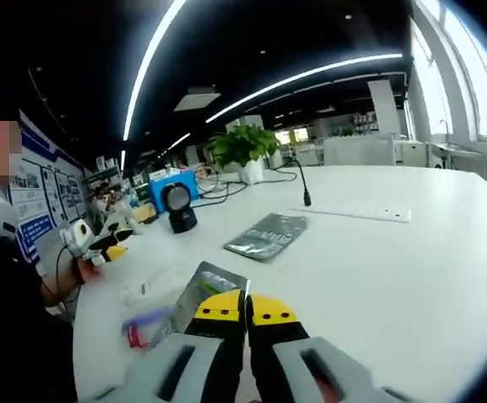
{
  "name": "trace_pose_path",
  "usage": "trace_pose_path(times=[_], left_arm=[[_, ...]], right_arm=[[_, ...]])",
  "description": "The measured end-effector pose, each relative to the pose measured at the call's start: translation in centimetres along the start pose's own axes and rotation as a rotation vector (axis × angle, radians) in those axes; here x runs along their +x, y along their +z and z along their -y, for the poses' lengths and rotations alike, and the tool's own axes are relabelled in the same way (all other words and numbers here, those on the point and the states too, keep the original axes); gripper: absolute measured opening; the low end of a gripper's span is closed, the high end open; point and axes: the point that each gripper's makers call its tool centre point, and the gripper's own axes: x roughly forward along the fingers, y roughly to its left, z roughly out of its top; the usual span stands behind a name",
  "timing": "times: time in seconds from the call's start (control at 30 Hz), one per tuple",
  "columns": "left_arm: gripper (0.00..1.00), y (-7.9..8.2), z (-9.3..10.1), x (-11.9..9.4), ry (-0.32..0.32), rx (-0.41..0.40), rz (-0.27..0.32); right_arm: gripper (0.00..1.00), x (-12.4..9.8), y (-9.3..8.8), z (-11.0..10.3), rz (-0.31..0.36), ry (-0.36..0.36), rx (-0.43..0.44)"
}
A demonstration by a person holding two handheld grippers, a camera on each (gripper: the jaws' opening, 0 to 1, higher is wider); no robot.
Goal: Clip sheet goods on table flip sheet goods clip sheet goods scan sheet goods put sheet goods back to table
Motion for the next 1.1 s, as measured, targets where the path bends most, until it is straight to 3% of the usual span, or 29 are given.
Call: trace_pose_path(times=[0.1, 0.23, 0.37, 0.57, 0.93, 1.1], left_arm=[[0.39, 0.2, 0.4, -0.2, 0.001, 0.042, 0.002], [0.39, 0.4, -0.4, -0.3, 0.028, 0.024, 0.010], [0.39, 0.5, -1.1, -0.5, 0.046, -0.015, 0.021], [0.39, 0.5, -0.8, -0.5, 0.043, 0.005, 0.018], [0.39, 0.8, -1.1, -0.6, 0.046, -0.009, 0.037], [0.39, 0.9, -1.0, -0.6, 0.042, -0.009, 0.040]], right_arm=[[0.00, -0.9, 0.3, 0.6, 0.018, -0.025, -0.010], [0.00, -2.4, 1.6, 0.4, 0.116, -0.025, 0.030], [0.00, -3.4, 1.3, 0.5, 0.147, -0.037, 0.060], [0.00, -4.2, 2.3, -0.6, 0.193, -0.037, 0.072], [0.00, -6.0, 5.7, -3.2, 0.262, -0.010, 0.072], [0.00, -6.7, 7.7, -3.8, 0.320, -0.044, 0.074]])
